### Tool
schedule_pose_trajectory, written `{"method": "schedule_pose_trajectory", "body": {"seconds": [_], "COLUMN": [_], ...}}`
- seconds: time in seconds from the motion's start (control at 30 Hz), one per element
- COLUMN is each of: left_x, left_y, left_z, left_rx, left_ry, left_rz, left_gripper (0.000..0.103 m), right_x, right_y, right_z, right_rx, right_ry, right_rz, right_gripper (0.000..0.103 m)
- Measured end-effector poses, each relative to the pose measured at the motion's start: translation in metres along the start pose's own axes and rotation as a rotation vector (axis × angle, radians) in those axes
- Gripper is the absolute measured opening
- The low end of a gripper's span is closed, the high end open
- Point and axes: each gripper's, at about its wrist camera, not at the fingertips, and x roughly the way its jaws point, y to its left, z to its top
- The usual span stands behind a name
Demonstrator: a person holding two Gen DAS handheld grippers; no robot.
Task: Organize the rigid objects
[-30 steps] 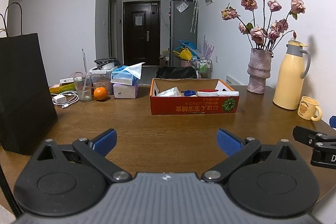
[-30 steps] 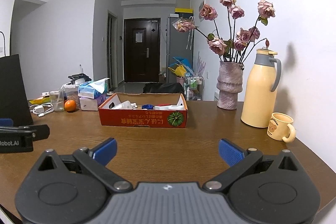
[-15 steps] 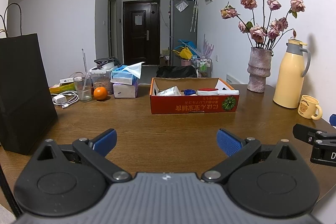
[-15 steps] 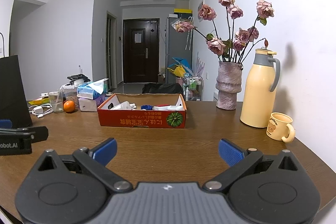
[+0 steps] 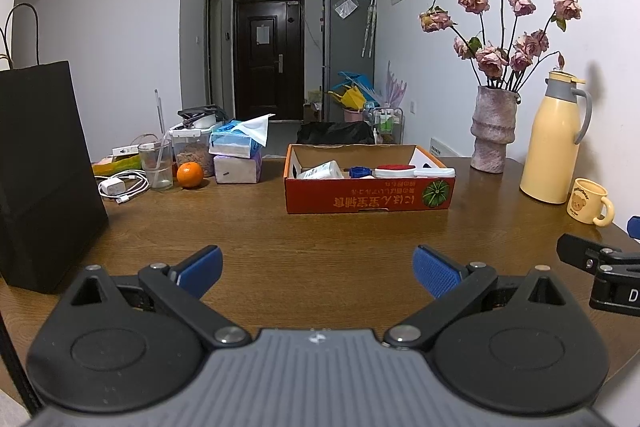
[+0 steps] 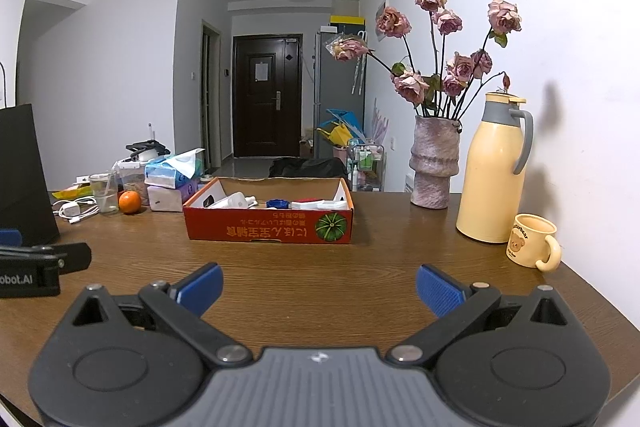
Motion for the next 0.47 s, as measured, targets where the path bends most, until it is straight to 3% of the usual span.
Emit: {"method": "schedule_pose_trajectory", "body": {"seconds": [0.47], "left_x": [0.0096], "left_y": [-0.002], "left_z": [0.0011], "left_rx": [0.004], "left_ry": [0.013], "left_rz": [-0.017], "left_gripper": [0.103], "right_x": [0.0048], "right_y": [-0.004], "right_z": [-0.0046], "right_rx": [0.001], "right_ry": [0.01], "right_rz": [0.0], "right_gripper": [0.103]}}
